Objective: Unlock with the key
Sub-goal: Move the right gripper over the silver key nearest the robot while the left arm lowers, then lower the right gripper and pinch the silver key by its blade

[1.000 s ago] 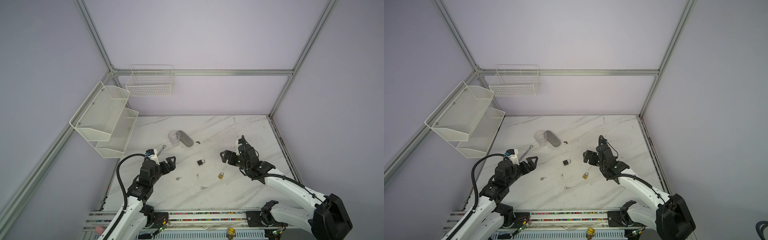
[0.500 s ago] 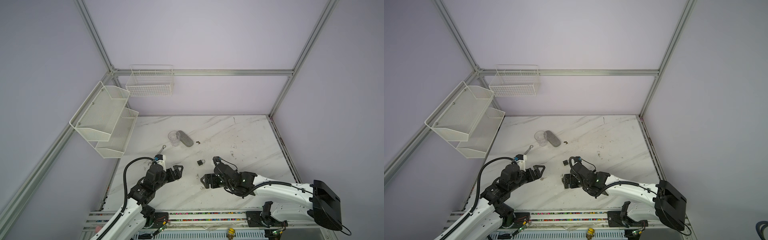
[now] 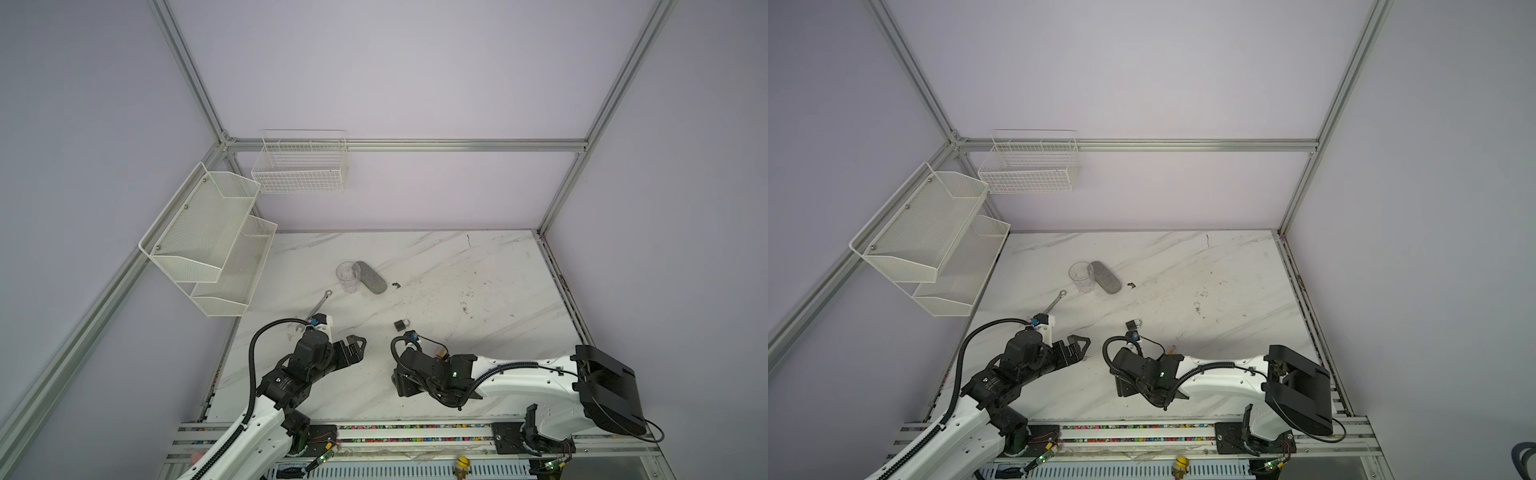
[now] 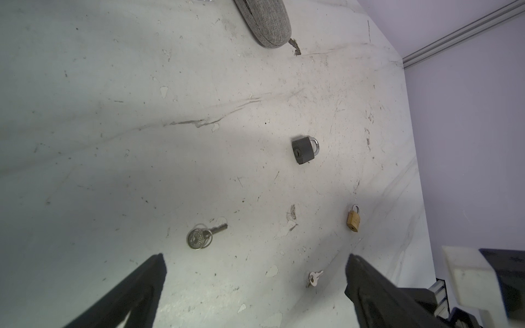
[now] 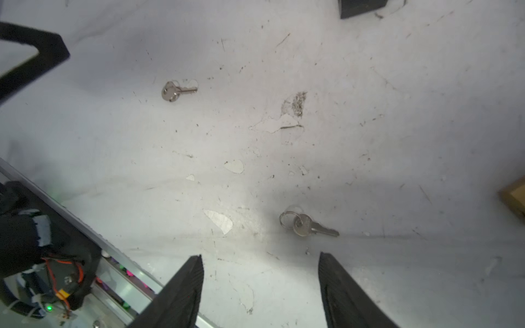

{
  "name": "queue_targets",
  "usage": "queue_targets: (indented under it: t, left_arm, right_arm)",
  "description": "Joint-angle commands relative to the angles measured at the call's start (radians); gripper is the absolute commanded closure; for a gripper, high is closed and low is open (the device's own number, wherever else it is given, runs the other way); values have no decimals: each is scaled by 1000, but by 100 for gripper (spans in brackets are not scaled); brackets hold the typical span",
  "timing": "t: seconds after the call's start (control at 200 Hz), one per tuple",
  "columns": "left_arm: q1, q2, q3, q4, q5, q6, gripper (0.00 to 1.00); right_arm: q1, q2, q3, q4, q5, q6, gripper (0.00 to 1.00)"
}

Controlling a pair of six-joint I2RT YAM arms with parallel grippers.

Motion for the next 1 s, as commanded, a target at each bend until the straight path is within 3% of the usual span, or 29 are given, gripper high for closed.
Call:
queue_targets:
  t: [0.0,0.465,0.71,0.995]
  left_arm:
    - [-5,5,88,-12,18,-6,0]
    - [-5,44,99,-8,5,3,0]
    - [-5,56,96,-4,-14,6,0]
    - [-5,49,95,-2,-40,9,0]
  right_arm:
    - [12,26,2,22,15,37,34]
    - [13,110,-8,36,38,79,34]
    - [12,169,37,-7,60,81,29]
    - [13,258,122,-21,72,2,27]
